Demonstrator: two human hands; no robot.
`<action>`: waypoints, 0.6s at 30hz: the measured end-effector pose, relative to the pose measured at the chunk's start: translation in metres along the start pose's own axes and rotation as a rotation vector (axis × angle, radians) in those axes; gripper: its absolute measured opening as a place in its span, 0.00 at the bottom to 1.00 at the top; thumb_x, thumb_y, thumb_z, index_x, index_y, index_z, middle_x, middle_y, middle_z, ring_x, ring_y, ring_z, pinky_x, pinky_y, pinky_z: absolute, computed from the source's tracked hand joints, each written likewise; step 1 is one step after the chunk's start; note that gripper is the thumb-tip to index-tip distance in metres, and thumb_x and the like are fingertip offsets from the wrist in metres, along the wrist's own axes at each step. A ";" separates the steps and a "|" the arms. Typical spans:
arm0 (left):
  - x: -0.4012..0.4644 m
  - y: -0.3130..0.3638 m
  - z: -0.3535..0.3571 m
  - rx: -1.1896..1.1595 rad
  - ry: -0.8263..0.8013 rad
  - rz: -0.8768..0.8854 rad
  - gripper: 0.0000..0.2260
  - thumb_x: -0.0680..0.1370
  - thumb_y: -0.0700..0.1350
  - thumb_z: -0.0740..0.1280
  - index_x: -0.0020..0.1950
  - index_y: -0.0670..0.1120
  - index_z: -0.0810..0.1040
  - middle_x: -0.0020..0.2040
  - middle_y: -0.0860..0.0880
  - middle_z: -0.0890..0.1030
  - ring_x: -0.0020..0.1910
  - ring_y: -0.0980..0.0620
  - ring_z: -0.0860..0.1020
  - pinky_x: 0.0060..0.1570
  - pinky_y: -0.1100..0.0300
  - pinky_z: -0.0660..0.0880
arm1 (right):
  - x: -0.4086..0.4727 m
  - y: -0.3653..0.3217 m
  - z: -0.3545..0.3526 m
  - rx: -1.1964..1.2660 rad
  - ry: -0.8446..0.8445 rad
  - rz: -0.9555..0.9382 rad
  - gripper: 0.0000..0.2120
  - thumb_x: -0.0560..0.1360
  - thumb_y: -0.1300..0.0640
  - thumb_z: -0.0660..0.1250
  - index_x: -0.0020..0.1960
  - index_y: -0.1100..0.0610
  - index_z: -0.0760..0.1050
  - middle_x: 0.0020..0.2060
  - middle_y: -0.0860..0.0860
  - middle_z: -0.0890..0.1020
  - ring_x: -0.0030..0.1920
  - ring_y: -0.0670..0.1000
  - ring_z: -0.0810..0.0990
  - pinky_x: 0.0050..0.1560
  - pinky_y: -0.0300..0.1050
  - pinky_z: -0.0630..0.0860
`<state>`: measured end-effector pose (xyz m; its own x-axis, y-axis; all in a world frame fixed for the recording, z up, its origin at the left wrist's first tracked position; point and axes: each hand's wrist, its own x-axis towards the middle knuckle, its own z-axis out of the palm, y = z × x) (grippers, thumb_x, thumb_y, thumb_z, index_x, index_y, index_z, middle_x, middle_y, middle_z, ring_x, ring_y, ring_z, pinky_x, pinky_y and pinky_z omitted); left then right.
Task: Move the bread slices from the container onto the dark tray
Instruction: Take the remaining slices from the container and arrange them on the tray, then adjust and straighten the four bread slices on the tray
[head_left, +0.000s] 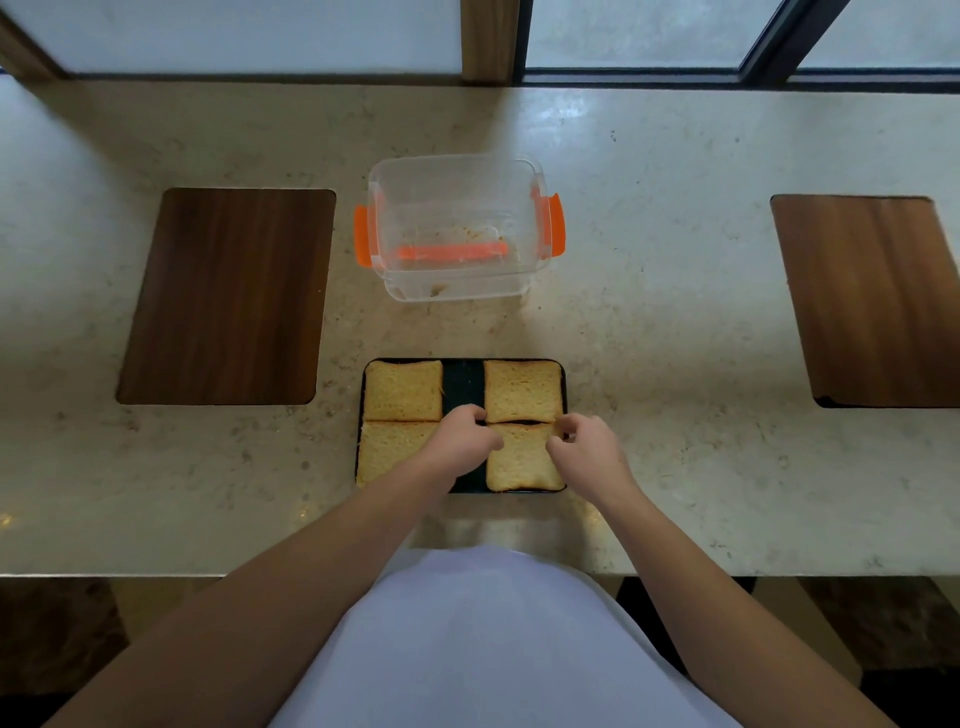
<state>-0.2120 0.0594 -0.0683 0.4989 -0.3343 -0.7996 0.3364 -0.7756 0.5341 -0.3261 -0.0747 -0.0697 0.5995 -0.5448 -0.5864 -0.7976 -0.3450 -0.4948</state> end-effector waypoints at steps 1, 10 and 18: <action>0.000 0.000 -0.001 0.005 -0.006 0.003 0.31 0.74 0.41 0.70 0.75 0.42 0.65 0.69 0.42 0.73 0.65 0.44 0.74 0.64 0.45 0.73 | -0.001 -0.001 0.000 -0.011 0.013 -0.004 0.22 0.76 0.56 0.62 0.70 0.56 0.73 0.62 0.53 0.76 0.51 0.50 0.76 0.47 0.45 0.73; -0.012 -0.019 -0.067 0.052 0.308 0.099 0.22 0.79 0.43 0.65 0.73 0.43 0.70 0.67 0.46 0.76 0.48 0.58 0.74 0.48 0.61 0.69 | 0.003 -0.055 0.017 0.071 -0.031 -0.236 0.16 0.78 0.55 0.63 0.65 0.53 0.74 0.59 0.48 0.77 0.54 0.47 0.78 0.52 0.43 0.76; -0.008 -0.046 -0.121 -0.212 0.352 -0.010 0.12 0.77 0.37 0.65 0.59 0.41 0.81 0.46 0.52 0.82 0.43 0.59 0.78 0.39 0.61 0.74 | 0.028 -0.117 0.058 0.108 -0.298 -0.072 0.27 0.78 0.53 0.64 0.75 0.57 0.65 0.61 0.53 0.78 0.49 0.48 0.76 0.47 0.44 0.75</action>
<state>-0.1347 0.1630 -0.0534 0.7252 -0.0951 -0.6819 0.4815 -0.6379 0.6010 -0.2121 -0.0054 -0.0654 0.6604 -0.2688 -0.7011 -0.7499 -0.2831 -0.5978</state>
